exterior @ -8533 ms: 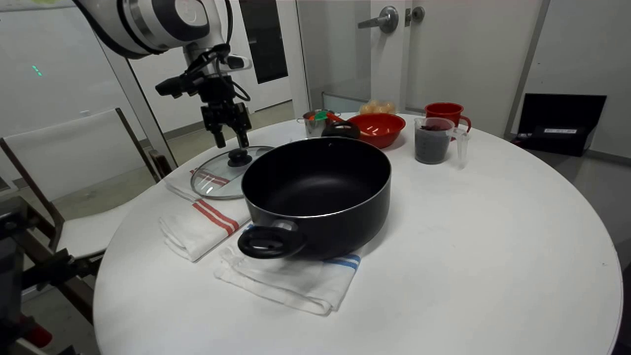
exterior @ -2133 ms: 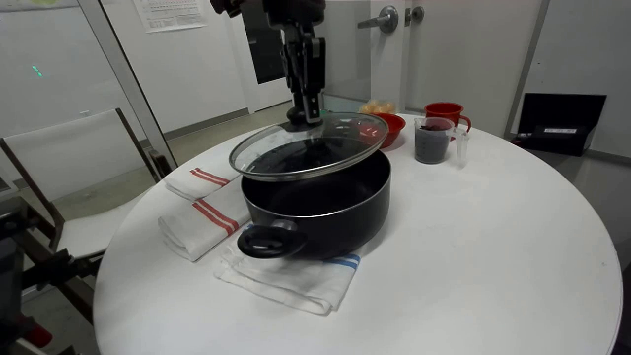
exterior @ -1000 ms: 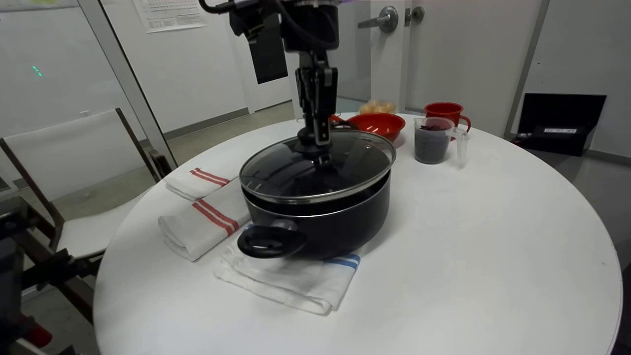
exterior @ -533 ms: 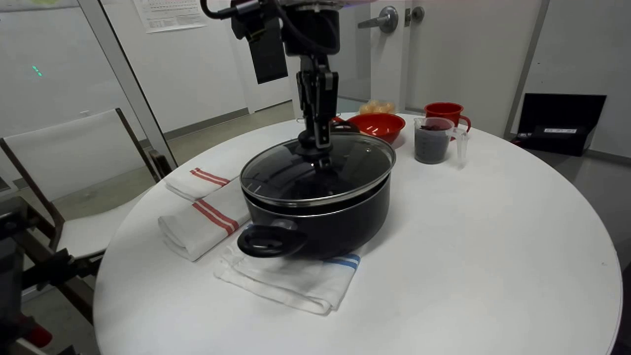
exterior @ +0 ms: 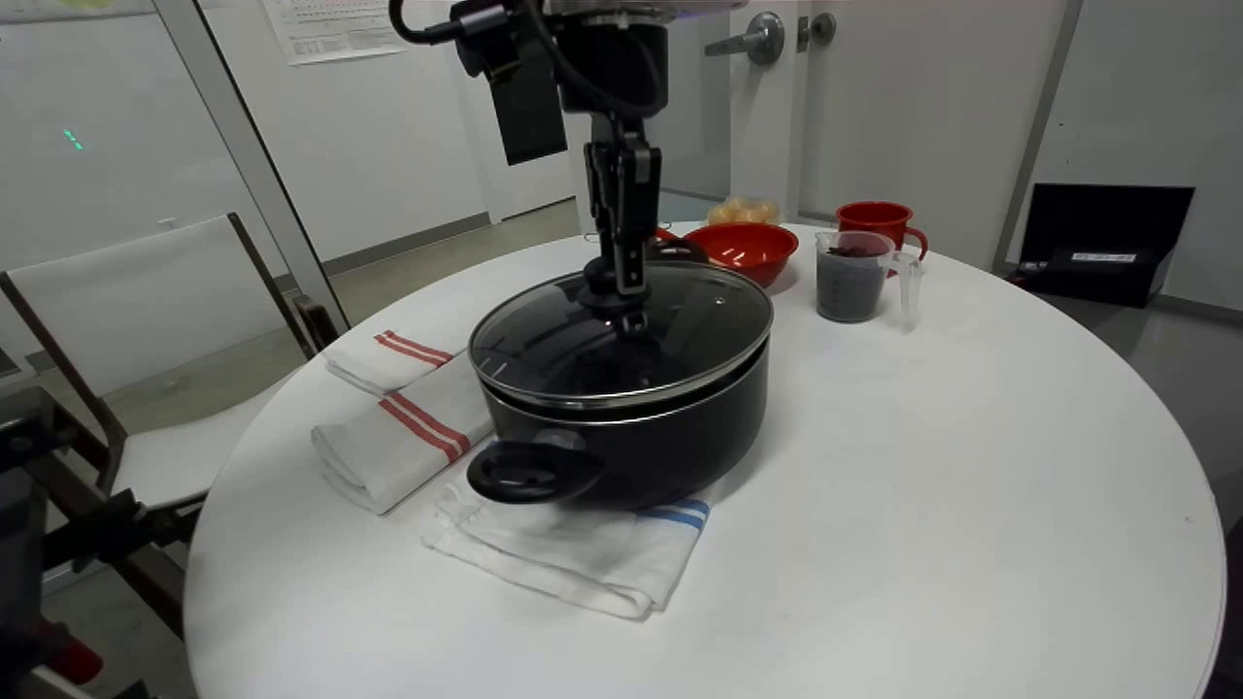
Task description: Place the lid on the pot
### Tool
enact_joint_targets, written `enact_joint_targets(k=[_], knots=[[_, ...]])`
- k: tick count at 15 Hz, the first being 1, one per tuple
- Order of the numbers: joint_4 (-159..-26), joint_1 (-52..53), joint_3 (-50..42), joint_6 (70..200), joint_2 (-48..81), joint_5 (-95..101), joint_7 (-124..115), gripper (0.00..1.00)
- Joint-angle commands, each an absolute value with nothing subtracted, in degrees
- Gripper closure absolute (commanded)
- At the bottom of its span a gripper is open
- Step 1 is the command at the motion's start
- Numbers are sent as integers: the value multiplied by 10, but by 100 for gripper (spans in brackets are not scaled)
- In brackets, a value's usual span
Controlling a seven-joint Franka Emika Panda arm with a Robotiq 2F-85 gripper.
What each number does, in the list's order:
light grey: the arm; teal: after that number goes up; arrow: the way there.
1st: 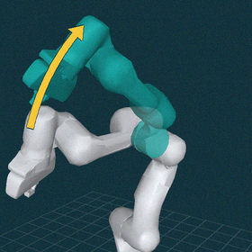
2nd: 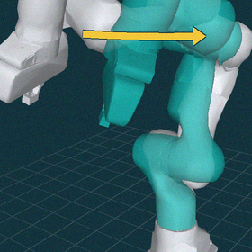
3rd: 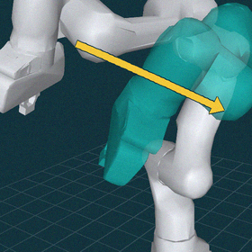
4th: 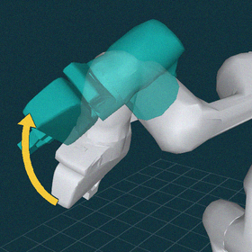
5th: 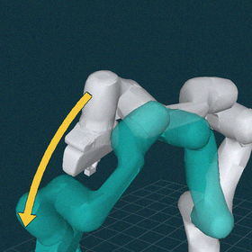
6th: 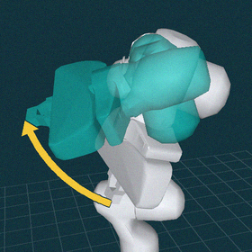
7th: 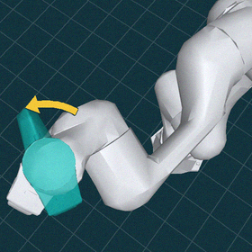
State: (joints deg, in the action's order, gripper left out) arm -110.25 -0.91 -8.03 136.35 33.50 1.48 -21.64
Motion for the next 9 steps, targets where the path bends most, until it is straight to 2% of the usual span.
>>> enact_joint_targets(k=[1, 7, 8, 9], knots=[[-1094, -14, -75, 1361, 338, -10, -214, 75], [-1098, -17, -75, 1363, 340, -23, -213, 75], [-1099, -17, -75, 1364, 339, -24, -213, 25], [-1100, -16, -76, 1364, 339, -24, -213, 23]])
